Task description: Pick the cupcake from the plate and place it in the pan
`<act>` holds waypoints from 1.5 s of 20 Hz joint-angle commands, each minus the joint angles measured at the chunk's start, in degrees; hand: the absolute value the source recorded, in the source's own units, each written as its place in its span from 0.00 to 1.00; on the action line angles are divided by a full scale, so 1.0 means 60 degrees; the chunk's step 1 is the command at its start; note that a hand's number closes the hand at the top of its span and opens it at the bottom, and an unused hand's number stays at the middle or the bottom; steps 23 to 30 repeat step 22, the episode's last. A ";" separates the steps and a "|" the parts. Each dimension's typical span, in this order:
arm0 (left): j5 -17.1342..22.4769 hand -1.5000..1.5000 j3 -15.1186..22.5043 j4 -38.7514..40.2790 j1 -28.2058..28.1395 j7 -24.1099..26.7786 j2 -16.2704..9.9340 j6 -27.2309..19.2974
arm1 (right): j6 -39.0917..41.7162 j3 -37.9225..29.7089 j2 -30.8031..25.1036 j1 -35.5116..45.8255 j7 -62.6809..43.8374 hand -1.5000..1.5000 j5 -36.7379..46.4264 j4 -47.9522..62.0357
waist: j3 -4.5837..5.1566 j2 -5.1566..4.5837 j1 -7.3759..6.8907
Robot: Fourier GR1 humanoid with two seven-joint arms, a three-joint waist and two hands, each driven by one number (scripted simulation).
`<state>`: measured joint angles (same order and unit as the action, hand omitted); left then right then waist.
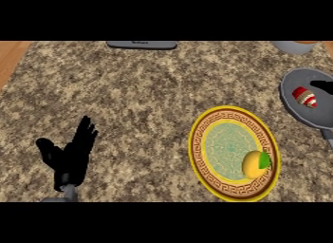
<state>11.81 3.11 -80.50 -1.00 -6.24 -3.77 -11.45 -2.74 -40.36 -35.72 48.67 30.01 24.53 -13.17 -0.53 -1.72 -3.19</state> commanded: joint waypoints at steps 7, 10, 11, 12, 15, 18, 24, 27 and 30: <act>-0.0003 0.50 0.0010 -0.0009 -0.0350 0.0192 0.0097 0.0030 | 0.4474 -0.0677 -0.1052 -0.1554 0.1997 0.00 -0.1045 0.0563 | 0.0034 0.0107 0.0204; 0.0062 0.50 -0.0118 -0.0469 -0.0367 -0.0369 -0.0224 0.0059 | 0.4803 -0.0525 -0.1166 -0.1651 0.2027 0.00 -0.1048 0.0465 | 0.0046 0.0161 0.0207; -0.0051 0.50 -0.0076 -0.0281 -0.0120 -0.0319 0.0002 -0.0204 | 0.5343 -0.0406 -0.1426 -0.1866 0.2165 0.00 -0.0939 0.0486 | 0.0042 0.0144 0.0226; 0.0015 0.50 -0.0116 -0.0396 -0.0547 -0.0182 -0.0177 0.0080 | 0.5191 -0.0362 -0.1386 -0.1911 0.2117 0.00 -0.1058 0.0260 | 0.0061 0.0207 0.0309; 0.0245 0.50 -0.0510 0.0309 -0.0468 0.0516 -0.0315 0.0514 | 0.5167 -0.0412 -0.1323 -0.2433 0.2462 0.00 -0.1221 0.0295 | 0.0061 0.0194 0.0327; 0.0182 0.50 -0.0224 -0.0263 -0.0640 -0.0001 -0.0001 0.0236 | 0.5060 -0.0333 -0.1360 -0.2460 0.2041 0.00 -0.1531 0.0062 | 0.0069 0.0234 0.0375; -0.0244 0.50 -0.0222 0.0216 -0.0112 0.0104 0.0157 -0.0197 | 0.4920 -0.0134 -0.1191 -0.3003 0.2324 0.00 -0.1711 -0.0137 | 0.0072 0.0240 0.0427; -0.0244 0.50 -0.0222 0.0216 -0.0112 0.0104 0.0157 -0.0197 | 0.4920 -0.0134 -0.1191 -0.3003 0.2324 0.00 -0.1711 -0.0137 | 0.0072 0.0240 0.0427; -0.0244 0.50 -0.0222 0.0216 -0.0112 0.0104 0.0157 -0.0197 | 0.4920 -0.0134 -0.1191 -0.3003 0.2324 0.00 -0.1711 -0.0137 | 0.0072 0.0240 0.0427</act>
